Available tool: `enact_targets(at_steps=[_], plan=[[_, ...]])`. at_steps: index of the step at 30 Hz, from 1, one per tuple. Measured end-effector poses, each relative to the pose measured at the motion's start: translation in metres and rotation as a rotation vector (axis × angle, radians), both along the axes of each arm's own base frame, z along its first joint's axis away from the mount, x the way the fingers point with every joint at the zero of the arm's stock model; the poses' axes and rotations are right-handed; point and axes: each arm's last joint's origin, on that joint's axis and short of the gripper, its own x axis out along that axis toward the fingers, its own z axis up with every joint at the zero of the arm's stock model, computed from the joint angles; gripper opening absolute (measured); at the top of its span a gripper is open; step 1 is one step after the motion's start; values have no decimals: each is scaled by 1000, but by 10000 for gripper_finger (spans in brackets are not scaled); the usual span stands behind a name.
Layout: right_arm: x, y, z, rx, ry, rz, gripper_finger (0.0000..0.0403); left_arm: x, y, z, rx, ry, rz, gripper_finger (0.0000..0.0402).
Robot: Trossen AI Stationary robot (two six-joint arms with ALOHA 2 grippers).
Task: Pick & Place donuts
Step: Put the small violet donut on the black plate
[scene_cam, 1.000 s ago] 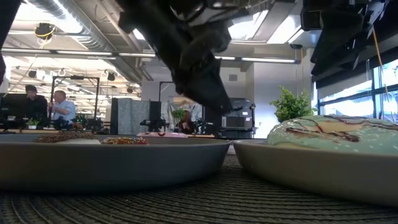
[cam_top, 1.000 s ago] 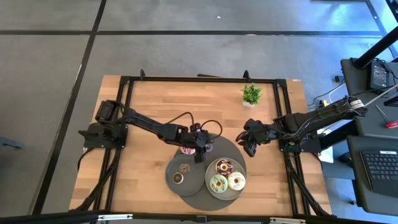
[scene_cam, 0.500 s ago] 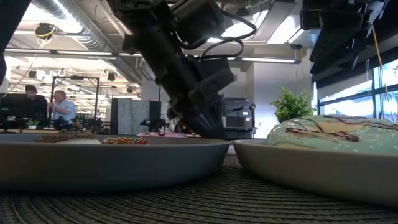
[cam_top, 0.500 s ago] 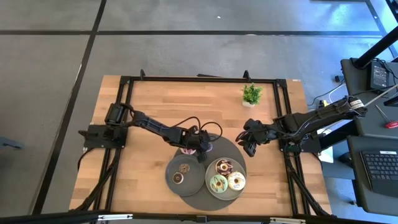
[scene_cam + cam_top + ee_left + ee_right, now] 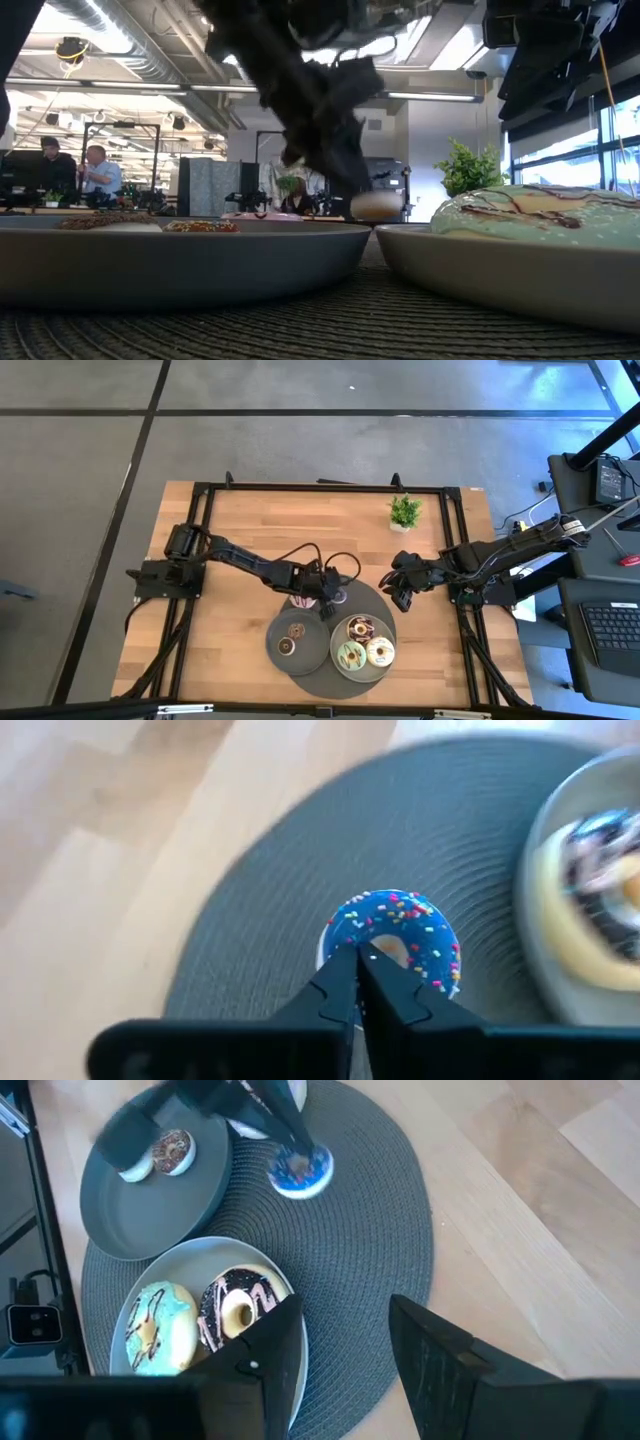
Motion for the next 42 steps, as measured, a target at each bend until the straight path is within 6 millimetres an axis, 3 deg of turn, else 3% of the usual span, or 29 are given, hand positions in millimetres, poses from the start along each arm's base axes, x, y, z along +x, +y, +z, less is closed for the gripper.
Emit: enact_targets(at_steps=[5,10,17,22,26,42], plan=[[0,0,0,-9,0,11,154,-4,-5,35,-13,-4,-60,3],[0,0,0,-12,-1,14,154,-20,-45,64,-18,7,-228,2],[1,-3,1,-79,-29,-48,154,-47,-108,54,68,103,-352,2],[2,-4,2,-110,-42,-75,154,-59,-136,45,132,113,-388,2],[3,-3,3,-106,-57,-77,154,-65,-144,43,130,128,-359,2],[4,-3,4,-109,-84,-88,154,-74,-138,21,118,182,-295,2]])
